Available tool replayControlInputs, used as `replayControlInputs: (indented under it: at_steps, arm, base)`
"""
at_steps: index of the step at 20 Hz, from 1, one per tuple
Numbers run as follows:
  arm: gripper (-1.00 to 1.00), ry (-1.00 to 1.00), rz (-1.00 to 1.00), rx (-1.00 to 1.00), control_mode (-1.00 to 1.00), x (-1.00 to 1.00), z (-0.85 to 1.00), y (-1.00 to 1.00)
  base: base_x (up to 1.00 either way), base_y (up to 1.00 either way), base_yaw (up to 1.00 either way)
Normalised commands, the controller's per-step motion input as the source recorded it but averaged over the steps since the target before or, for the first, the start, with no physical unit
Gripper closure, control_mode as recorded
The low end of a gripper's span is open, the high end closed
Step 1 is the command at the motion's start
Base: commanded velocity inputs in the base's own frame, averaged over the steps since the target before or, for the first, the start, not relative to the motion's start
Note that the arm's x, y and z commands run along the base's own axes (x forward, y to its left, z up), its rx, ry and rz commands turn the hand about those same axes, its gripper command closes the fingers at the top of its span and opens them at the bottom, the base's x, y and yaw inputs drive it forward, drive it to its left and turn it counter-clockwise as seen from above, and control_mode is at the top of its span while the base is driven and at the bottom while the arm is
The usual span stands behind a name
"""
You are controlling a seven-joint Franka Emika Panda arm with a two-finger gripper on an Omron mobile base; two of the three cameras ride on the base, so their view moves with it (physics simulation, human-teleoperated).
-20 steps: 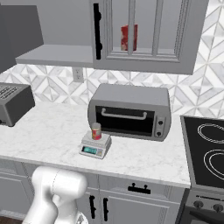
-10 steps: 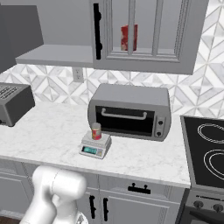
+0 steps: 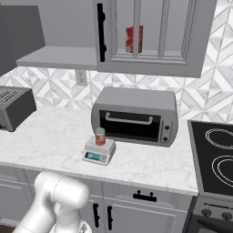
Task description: Pick the canned food and place it on the digital scale for weighing, and close the cabinet.
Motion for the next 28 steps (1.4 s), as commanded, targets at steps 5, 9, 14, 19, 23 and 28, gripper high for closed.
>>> replayControlInputs:
  at_steps: [5,9,14,19,23,28]
  arm:
    - [-1.00,-0.03,-0.07,-0.13,-1.00,0.78,-0.60,0.70]
    - [-1.00,-0.03,-0.06,-0.10,-1.00,0.81,-0.69,0.49]
    - [-1.00,0.02,-0.04,-0.01,-1.00,1.00,-0.08,0.02]
    - [-1.00,0.11,0.00,-0.03,-1.00,1.00,-0.14,0.19]
    - [-1.00,0.22,0.00,0.00,-1.00,0.87,0.34,-0.03]
    - [-1.00,0.24,0.00,0.00,-1.00,0.70,0.57,-0.20]
  base:
    - [0.00,0.00,0.00]
    - [0.00,0.00,0.00]
    - [0.00,0.00,0.00]
    - [0.00,0.00,0.00]
    - [0.00,0.00,0.00]
    - [0.00,0.00,0.00]
